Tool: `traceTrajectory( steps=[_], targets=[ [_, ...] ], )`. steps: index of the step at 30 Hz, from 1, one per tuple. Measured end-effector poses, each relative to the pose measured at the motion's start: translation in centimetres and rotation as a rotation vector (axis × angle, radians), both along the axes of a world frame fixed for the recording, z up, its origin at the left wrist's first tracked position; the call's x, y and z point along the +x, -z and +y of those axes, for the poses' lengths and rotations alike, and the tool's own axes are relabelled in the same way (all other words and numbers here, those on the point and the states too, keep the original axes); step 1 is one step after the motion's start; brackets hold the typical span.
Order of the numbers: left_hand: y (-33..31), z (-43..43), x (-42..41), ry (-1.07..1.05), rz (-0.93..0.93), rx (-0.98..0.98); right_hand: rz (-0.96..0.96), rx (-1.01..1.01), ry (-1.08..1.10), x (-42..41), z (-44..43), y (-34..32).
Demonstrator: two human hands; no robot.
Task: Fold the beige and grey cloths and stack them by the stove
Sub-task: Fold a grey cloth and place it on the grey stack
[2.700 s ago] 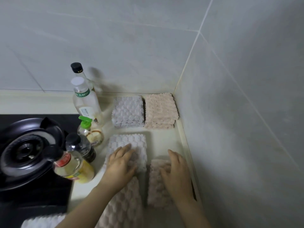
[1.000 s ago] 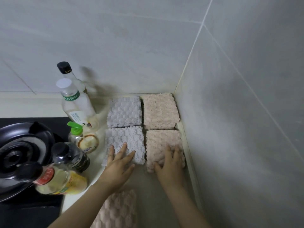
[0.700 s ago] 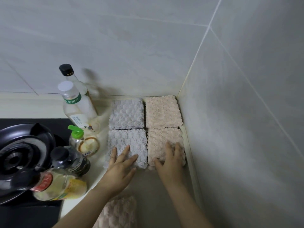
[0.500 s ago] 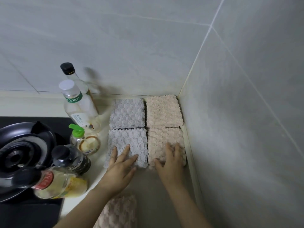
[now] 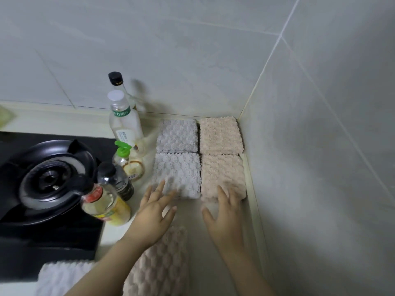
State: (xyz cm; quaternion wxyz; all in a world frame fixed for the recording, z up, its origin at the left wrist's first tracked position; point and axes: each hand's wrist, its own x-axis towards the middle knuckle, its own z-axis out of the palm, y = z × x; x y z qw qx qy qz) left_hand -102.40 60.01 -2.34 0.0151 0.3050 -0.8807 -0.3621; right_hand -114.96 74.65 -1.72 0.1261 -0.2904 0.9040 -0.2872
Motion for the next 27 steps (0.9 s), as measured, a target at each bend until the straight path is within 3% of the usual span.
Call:
traceTrajectory(
  steps=[10,21,27],
  targets=[
    [-0.5,2.3,9.7,-0.143,-0.005,-0.011,-0.049,0.075,-0.197,7.8,0.7,-1.1],
    [-0.9,1.5,22.6,-0.072,0.080,-0.068,-0.062,0.140,-0.196,21.5,0.7,-0.8],
    [0.5,2.0,26.5,-0.042,0.041,-0.113,-0.056,0.167,-0.242,24.0,1.1,-0.3]
  ],
)
